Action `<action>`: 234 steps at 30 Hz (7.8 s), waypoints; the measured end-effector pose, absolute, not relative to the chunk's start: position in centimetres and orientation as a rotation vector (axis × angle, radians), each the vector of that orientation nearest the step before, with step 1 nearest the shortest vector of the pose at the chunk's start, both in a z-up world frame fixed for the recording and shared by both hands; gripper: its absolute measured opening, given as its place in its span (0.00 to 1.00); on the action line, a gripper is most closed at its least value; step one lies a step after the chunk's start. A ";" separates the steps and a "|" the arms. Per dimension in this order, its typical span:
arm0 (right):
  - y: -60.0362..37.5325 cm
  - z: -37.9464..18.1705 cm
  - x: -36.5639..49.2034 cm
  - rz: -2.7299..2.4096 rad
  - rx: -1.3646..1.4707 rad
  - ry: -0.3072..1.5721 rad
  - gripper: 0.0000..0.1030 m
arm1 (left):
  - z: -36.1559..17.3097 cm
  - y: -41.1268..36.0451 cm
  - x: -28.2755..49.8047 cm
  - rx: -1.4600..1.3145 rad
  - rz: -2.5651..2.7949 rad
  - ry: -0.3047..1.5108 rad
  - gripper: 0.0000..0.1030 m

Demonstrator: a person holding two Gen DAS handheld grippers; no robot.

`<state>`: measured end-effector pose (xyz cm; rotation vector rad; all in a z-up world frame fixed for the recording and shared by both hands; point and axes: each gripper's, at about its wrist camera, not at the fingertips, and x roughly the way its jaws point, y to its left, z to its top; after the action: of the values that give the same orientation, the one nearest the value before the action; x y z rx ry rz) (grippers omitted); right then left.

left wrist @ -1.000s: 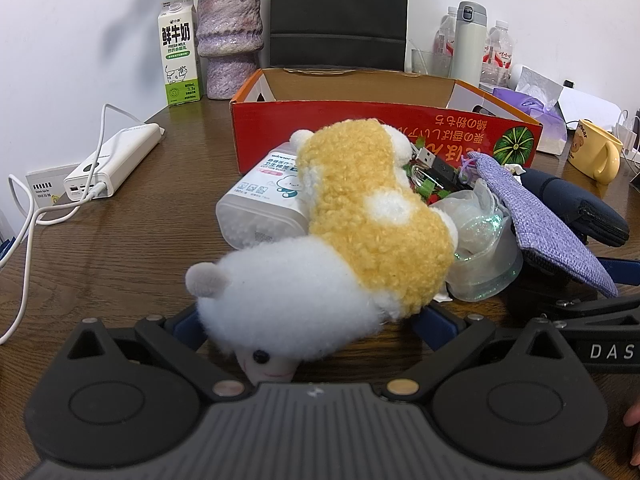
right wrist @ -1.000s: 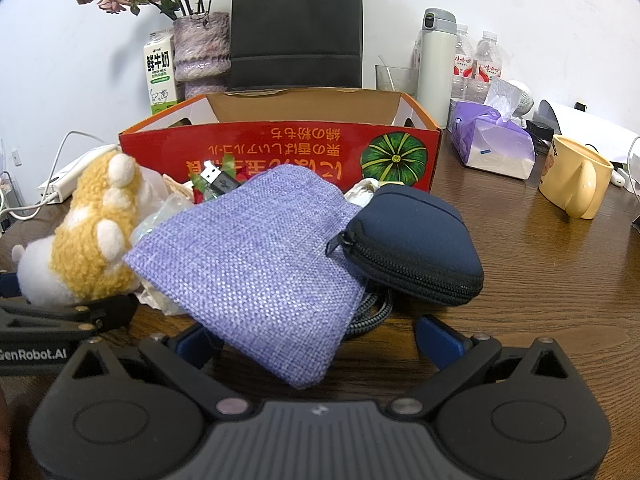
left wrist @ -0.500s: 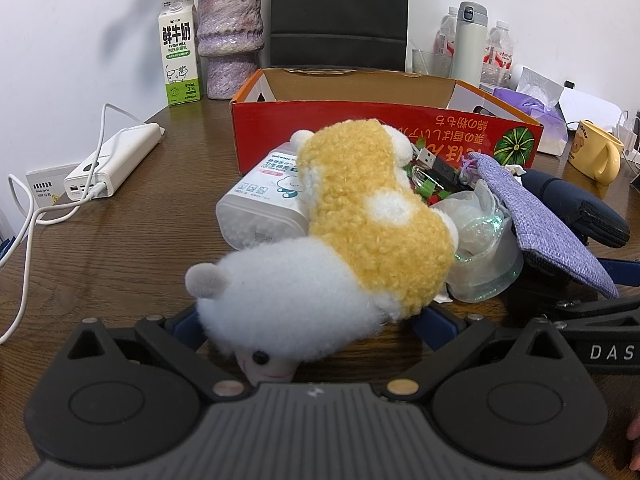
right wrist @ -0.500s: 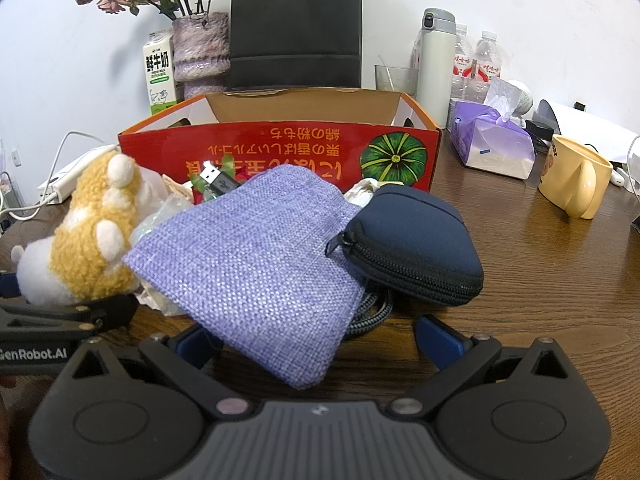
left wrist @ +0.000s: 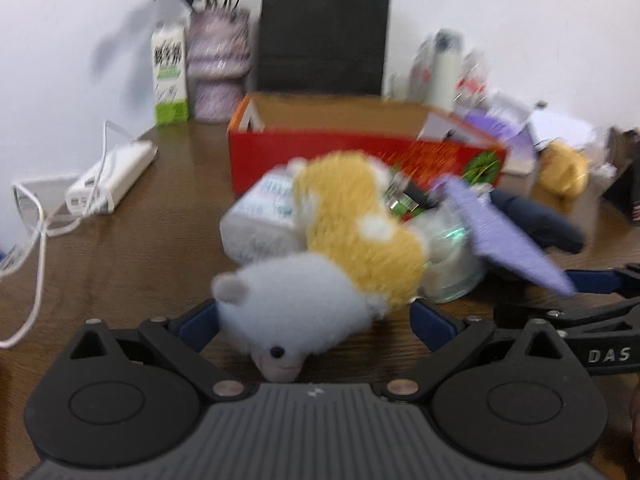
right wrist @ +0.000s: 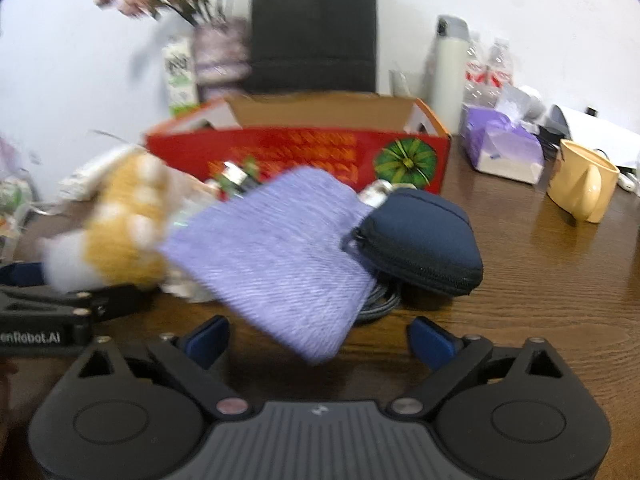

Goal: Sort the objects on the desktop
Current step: 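Grasp the yellow-white plush toy with the left tool while the right tool grasps the navy case, then carry the plush toy and navy case into the cardboard box and open both tools, then withdraw both tools from the box back over the desk, then grasp the white cube charger with the right tool while the left tool grasps the white plastic container, then carry the charger and container into the box and open both tools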

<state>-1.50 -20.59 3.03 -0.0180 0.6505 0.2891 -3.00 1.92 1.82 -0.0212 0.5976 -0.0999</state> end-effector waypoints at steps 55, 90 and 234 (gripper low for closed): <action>-18.4 6.1 36.2 0.097 -0.055 0.910 0.61 | 5.6 -0.6 35.9 0.031 -0.175 1.069 0.52; -24.0 4.0 -1.3 0.325 0.044 0.664 0.94 | 4.4 3.9 -3.4 -0.166 -0.222 0.610 1.00; -16.5 8.2 38.2 0.316 -0.026 0.806 0.67 | 10.5 4.8 35.7 0.019 -0.071 0.792 0.82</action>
<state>38.23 -16.54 8.17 -0.0260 0.8057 0.3158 35.75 4.84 10.53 0.0187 0.7917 -0.0710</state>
